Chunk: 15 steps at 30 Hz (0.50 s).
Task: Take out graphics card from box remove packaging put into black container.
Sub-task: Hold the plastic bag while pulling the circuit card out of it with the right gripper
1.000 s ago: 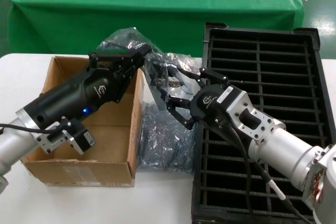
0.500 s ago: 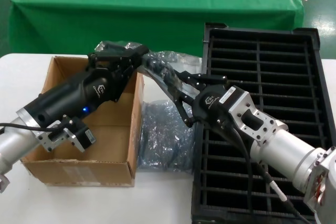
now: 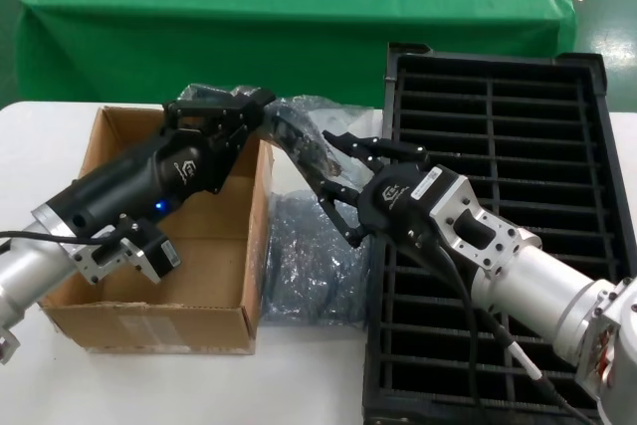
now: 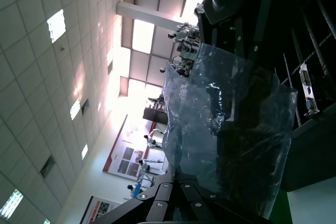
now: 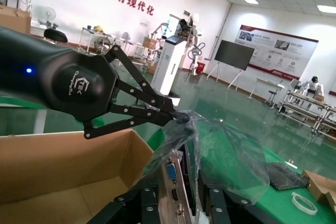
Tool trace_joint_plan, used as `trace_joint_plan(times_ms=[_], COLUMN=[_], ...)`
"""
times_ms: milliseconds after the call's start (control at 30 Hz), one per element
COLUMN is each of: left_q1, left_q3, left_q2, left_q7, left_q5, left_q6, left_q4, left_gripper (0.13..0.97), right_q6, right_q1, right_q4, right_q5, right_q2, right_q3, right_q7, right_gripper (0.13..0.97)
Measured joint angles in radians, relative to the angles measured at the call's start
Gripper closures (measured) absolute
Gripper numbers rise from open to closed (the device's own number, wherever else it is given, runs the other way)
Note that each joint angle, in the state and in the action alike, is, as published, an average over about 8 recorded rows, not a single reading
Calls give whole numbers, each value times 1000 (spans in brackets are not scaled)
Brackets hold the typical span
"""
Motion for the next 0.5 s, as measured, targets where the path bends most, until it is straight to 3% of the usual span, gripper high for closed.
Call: trace_joint_plan(times_ms=[433, 500], left_q1=[28, 33], left_q3=[5, 5], left_q2=[-1, -2], left_q7=[-48, -59], left_q5=[-3, -4], left_q6=[-6, -10], left_q4=[-52, -63], left_gripper=[958, 958], right_q6=[-19, -26], right_q1=[-2, -3], right_q4=[-14, -18], right_q5=[-57, -63], right_q2=[-9, -13], right_q3=[0, 0], right_q7=[48, 49], right_gripper=[832, 759])
